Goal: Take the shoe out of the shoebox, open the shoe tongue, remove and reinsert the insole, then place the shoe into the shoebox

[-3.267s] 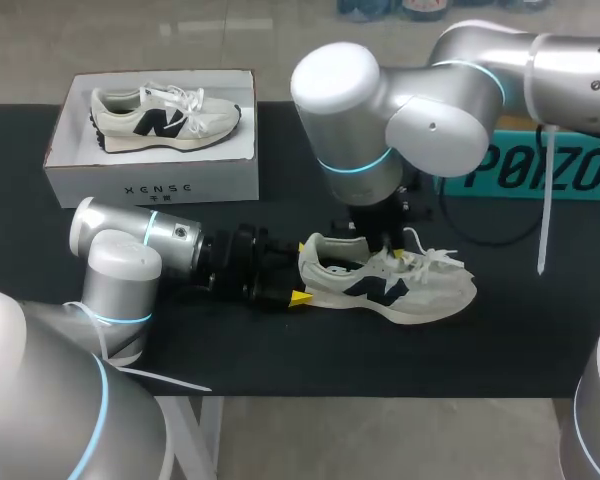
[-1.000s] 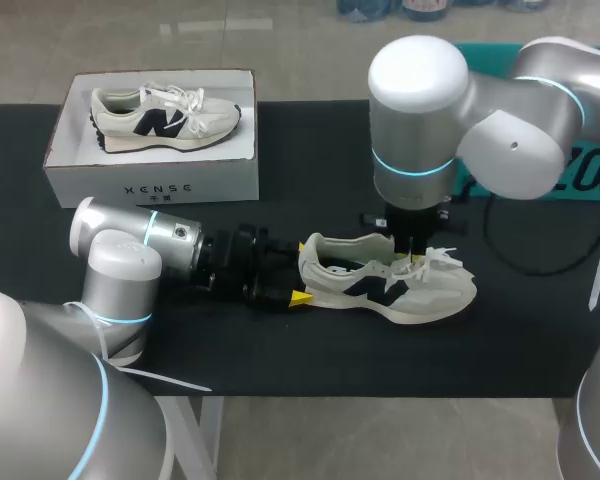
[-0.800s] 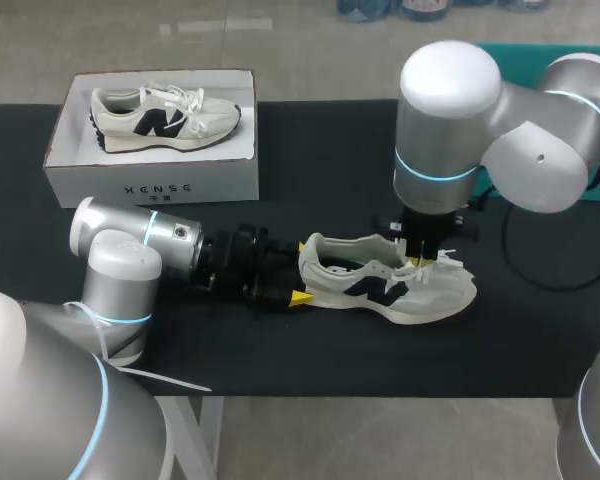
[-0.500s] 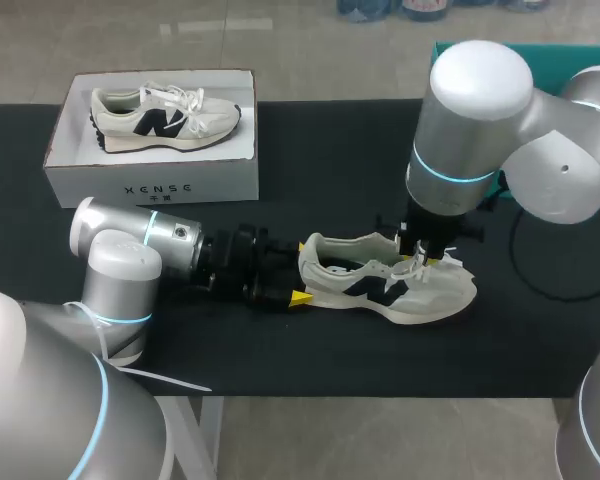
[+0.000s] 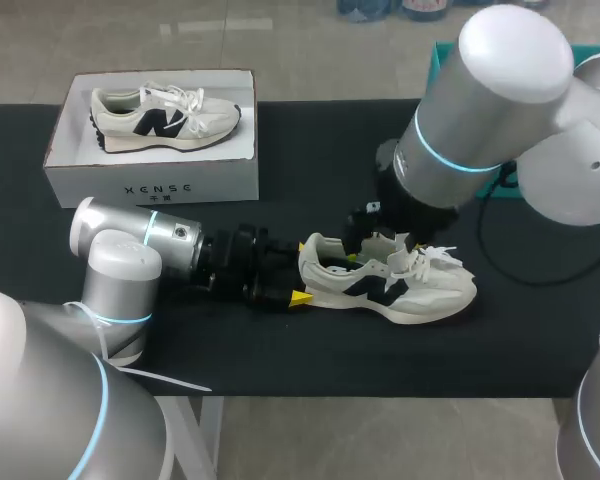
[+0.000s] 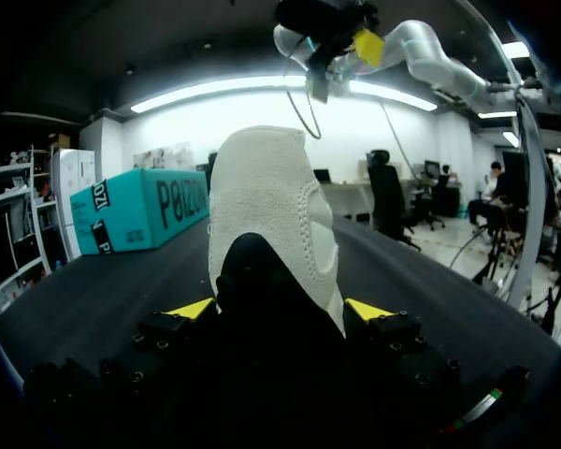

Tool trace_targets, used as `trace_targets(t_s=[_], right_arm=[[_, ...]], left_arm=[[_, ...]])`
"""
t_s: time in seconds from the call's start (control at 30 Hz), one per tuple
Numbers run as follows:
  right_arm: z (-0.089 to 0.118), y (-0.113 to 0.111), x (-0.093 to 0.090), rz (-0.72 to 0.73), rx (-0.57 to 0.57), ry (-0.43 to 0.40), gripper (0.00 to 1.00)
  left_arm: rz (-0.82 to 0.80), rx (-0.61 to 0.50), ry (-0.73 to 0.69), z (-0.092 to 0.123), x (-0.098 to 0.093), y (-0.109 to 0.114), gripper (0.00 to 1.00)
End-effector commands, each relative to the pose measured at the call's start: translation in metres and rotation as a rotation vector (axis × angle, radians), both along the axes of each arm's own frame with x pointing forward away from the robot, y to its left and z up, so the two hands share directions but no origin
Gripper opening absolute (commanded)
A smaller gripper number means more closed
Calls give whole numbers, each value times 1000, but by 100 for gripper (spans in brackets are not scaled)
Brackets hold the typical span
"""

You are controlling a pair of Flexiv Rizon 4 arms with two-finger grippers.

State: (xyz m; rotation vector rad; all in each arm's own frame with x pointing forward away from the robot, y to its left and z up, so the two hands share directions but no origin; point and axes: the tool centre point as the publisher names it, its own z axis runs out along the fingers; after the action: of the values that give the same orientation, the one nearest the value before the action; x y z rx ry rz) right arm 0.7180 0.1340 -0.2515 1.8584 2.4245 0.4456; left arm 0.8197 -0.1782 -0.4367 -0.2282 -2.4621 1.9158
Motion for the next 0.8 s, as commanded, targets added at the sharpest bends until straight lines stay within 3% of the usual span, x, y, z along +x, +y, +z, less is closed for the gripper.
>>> trace_targets(t_s=[0.03,0.6,0.67,0.8], right_arm=[[-2,8,-11,1065,-133,238,100],[-2,8,-11,1065,-133,238,100],[4,11,-16,1200,-219,113,100],[9,8,-39,1629,-377,-215,100]], left_arm=[[0,2,0,-3,0,-3,0],[0,2,0,-3,0,-3,0],[0,2,0,-3,0,-3,0],[0,2,0,-3,0,-3,0]])
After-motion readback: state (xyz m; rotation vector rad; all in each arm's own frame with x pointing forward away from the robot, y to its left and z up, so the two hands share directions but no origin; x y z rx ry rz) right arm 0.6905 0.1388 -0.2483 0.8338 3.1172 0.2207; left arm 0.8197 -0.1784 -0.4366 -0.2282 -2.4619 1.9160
